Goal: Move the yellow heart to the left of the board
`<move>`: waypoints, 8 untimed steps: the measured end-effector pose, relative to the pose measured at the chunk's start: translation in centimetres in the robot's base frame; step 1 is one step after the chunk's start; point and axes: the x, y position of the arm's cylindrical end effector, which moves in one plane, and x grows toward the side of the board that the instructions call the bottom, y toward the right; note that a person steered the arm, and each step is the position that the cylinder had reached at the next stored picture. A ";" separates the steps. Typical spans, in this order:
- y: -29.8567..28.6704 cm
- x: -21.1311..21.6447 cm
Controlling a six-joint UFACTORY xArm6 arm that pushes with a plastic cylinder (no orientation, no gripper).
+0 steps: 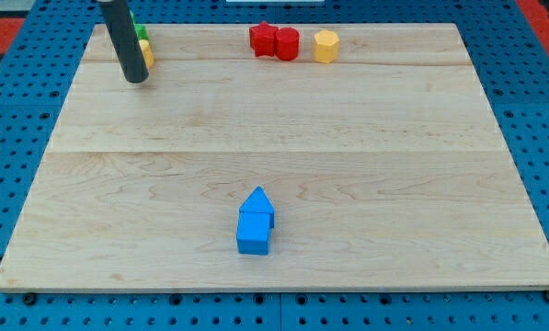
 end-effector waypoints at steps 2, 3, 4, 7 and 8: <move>2.6 -1.2; 2.6 -3.0; 1.9 -4.1; -0.1 -4.5; 3.3 -6.3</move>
